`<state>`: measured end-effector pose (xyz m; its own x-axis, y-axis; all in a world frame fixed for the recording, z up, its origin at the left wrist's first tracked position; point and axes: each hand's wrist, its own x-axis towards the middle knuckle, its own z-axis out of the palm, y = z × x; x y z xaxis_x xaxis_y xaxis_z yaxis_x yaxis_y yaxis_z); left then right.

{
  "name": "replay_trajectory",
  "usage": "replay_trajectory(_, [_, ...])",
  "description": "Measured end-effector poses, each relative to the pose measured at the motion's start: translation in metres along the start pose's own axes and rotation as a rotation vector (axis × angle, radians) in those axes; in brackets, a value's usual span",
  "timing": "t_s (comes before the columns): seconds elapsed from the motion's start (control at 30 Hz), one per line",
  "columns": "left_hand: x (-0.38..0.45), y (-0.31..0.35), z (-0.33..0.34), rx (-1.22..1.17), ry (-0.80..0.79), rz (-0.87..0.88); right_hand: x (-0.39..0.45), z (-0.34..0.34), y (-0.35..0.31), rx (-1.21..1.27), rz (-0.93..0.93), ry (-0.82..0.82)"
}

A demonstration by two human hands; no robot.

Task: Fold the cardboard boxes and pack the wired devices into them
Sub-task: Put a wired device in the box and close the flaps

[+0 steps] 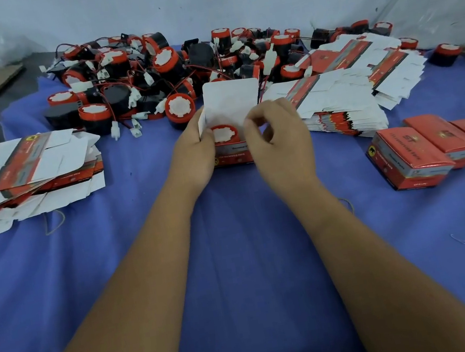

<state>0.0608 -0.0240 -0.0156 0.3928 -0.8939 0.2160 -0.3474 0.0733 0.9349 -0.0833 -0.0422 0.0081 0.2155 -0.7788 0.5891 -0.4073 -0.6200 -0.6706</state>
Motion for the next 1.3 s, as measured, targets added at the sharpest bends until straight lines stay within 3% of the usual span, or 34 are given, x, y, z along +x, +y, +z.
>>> replay_trajectory(0.1, [0.000,0.007,0.004,-0.027,0.089,-0.083,0.011,-0.008,-0.003,0.198,0.188,0.094])
replay_trajectory(0.23, [-0.005,0.013,0.009,-0.082,0.130,-0.140,0.034,-0.020,-0.006,0.376,0.425,-0.027])
replay_trajectory(0.5, [-0.008,0.008,0.012,0.047,0.070,-0.082,0.062,-0.020,-0.019,0.422,0.301,-0.071])
replay_trajectory(0.63, [-0.007,0.010,0.015,0.082,0.102,-0.075,0.061,-0.008,-0.043,0.304,0.423,-0.381])
replay_trajectory(0.73, [-0.007,0.010,0.015,0.075,0.105,-0.071,0.039,0.002,-0.042,0.363,0.269,-0.287])
replay_trajectory(1.0, [-0.011,0.010,0.014,0.027,0.107,-0.056,0.025,0.006,0.005,-0.106,0.017,-0.121])
replay_trajectory(1.13, [-0.011,0.010,0.014,0.025,0.096,-0.055,0.021,0.007,0.016,-0.206,-0.150,-0.013])
replay_trajectory(1.3, [-0.011,0.009,0.015,0.039,0.093,-0.063,0.020,0.009,0.023,-0.213,-0.133,0.016])
